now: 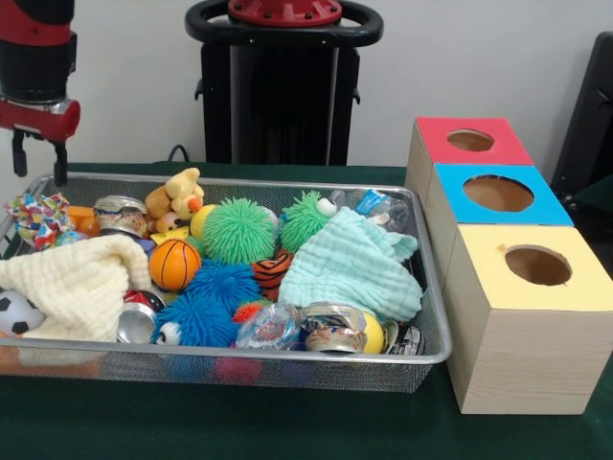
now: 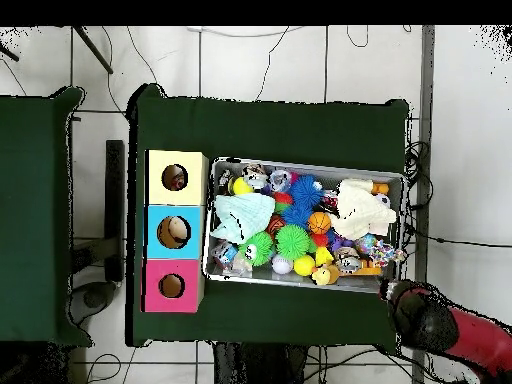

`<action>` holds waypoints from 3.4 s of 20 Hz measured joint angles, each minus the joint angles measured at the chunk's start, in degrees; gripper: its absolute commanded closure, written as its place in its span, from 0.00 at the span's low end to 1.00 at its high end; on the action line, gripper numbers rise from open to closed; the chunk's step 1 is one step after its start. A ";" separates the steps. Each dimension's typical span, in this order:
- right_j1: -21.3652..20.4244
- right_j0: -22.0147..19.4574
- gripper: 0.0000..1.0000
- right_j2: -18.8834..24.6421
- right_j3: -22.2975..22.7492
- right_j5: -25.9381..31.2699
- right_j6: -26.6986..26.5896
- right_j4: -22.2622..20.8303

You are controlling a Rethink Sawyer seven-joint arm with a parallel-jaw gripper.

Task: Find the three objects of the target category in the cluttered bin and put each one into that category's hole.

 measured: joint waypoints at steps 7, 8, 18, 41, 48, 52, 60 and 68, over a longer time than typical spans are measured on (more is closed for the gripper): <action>1.12 2.89 0.00 -0.23 -4.10 8.70 0.00 0.79; 1.36 2.82 0.00 -0.24 -4.57 9.41 0.00 0.90; 3.90 2.44 0.00 -0.26 -9.58 13.07 0.00 1.15; 0.17 11.28 0.00 -1.43 -16.95 23.41 0.00 2.34; 0.45 12.53 0.00 -1.87 -18.60 23.43 0.00 2.47; 1.47 13.78 0.00 -3.13 -19.80 23.42 0.00 2.44; 3.71 18.66 0.00 -7.21 -20.07 22.97 0.15 2.47; 4.87 24.72 0.00 -11.26 -20.07 22.25 1.87 3.27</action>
